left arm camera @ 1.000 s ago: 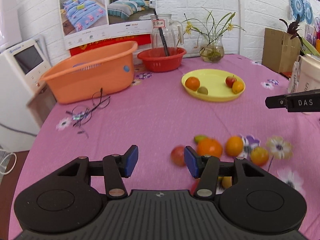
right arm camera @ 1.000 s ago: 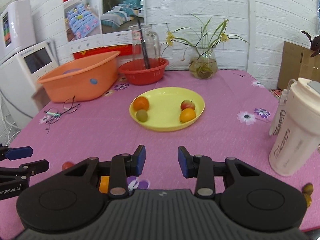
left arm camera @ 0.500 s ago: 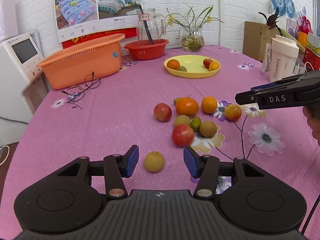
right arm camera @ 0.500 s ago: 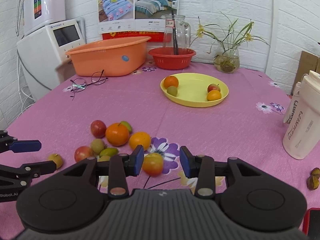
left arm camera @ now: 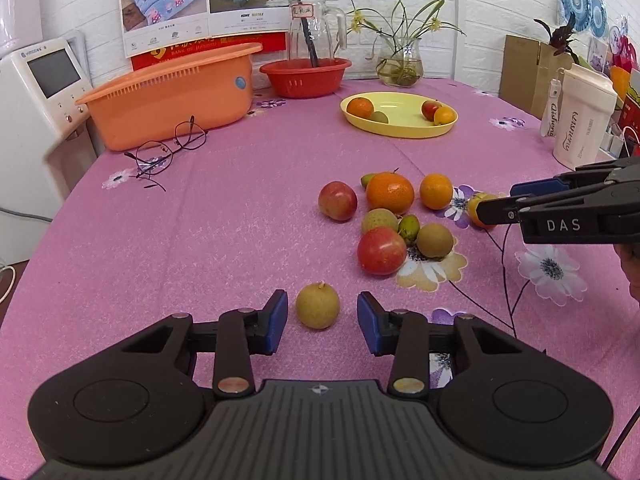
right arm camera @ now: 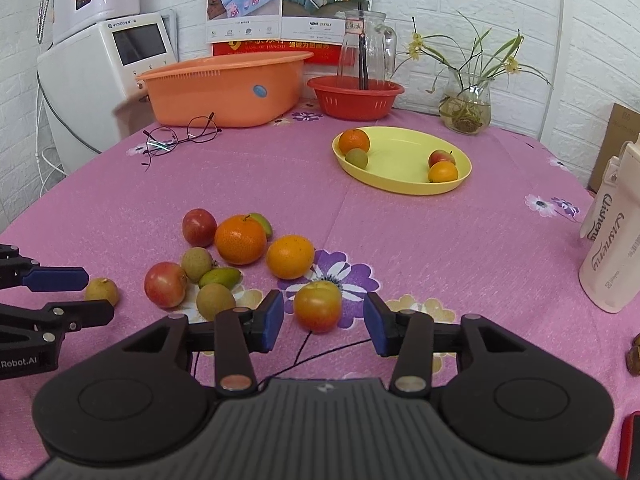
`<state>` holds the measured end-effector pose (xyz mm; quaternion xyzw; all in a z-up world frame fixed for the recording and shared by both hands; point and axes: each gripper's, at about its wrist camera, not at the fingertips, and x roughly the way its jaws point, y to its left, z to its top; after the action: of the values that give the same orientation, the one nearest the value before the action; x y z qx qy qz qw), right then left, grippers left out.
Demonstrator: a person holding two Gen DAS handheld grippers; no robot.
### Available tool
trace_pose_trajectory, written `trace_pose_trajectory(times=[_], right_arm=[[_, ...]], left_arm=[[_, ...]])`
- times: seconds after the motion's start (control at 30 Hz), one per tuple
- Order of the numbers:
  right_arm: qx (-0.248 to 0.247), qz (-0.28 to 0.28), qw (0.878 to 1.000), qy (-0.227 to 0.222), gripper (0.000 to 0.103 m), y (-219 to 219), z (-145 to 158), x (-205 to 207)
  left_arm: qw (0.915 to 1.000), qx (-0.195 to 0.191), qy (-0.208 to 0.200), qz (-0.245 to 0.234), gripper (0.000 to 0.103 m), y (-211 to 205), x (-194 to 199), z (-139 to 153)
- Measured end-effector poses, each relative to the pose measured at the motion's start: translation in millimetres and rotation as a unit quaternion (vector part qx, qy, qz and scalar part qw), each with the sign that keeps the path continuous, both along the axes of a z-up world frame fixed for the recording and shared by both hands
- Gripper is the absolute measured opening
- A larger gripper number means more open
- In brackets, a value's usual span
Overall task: Organize fruits
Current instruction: 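Grasp a yellow-green fruit with the left tool while the right tool grasps a red apple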
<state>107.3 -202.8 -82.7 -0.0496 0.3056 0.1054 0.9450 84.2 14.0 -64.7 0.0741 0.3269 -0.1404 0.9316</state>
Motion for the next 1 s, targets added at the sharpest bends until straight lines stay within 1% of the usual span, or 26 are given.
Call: trace_pose_trajectory(times=[0.2, 0.53, 0.7, 0.8, 1.0], right_arm=[[0.000, 0.001, 1.000, 0.007, 0.074, 1, -5, 4], [-0.005, 0.000, 1.000, 0.013, 0.074, 4, -10, 10], [-0.006, -0.005, 1.000, 0.016, 0.074, 6, -12, 13], [-0.009, -0.004, 1.000, 0.016, 0.074, 7, -13, 14], [-0.011, 0.007, 1.000, 0.019, 0.073, 8, -12, 14]], left_arm=[[0.9999, -0.006, 0.008, 0.006, 0.032, 2, 4, -3], [0.9998, -0.008, 0.012, 0.011, 0.032, 4, 8, -5], [0.9997, -0.013, 0.017, 0.012, 0.029, 5, 10, -6], [0.9996, -0.018, 0.017, 0.011, 0.024, 6, 10, -5], [0.9996, -0.020, 0.014, 0.011, 0.024, 5, 10, -4]])
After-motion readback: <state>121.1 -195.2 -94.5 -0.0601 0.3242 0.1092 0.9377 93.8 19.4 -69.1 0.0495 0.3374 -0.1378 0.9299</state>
